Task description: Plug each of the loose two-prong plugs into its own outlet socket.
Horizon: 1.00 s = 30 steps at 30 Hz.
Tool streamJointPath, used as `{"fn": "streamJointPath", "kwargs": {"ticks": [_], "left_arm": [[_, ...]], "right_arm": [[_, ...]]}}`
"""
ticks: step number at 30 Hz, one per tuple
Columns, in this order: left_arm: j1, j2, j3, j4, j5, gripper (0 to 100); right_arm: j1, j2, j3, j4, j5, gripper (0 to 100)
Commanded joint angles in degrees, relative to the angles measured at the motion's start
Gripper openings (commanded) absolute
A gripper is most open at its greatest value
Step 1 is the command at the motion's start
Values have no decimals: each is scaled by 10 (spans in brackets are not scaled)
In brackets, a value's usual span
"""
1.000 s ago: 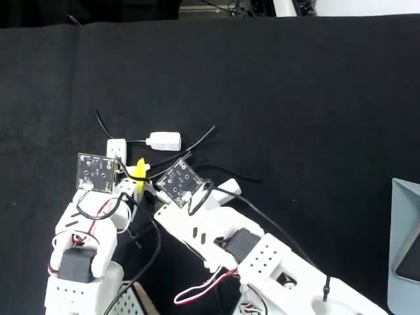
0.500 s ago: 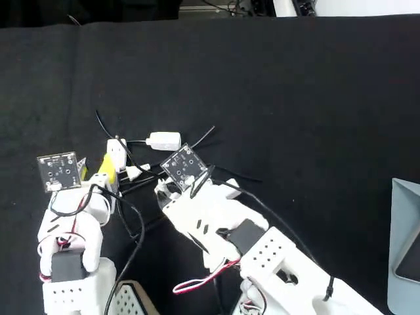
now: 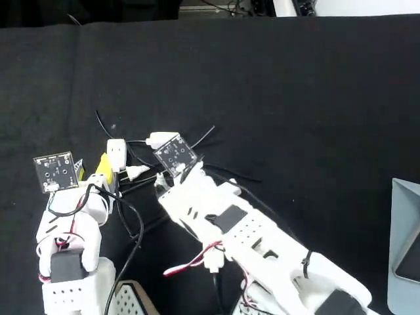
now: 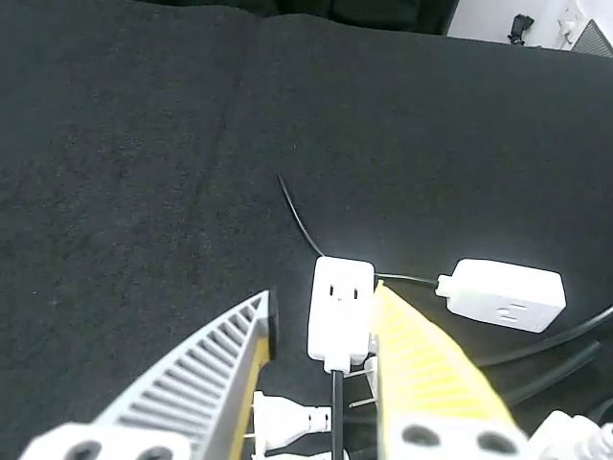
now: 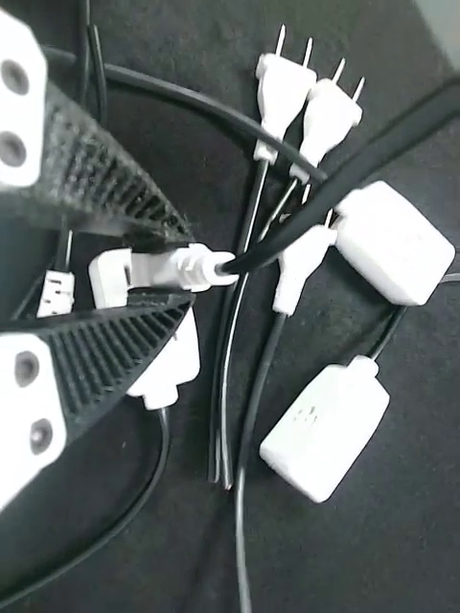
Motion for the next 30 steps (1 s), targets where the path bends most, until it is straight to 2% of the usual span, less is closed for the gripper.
{"fn": "streamJointPath", "kwargs": {"ticks": [1,13,17,26,30], "left_arm": [[-6,-5,-12,2,3,174],[-6,-5,-12,2,3,174],[-6,-5,-13,2,3,174],[-6,-5,-12,2,3,173],[-6,-5,-12,2,3,173]], "right_arm": [[18,5,-22,-14,14,11],[-4,5,-2,-10,16,11],[4,6,17,-13,49,11],[18,7,22,-7,54,11],[18,42,14,6,86,11]]}}
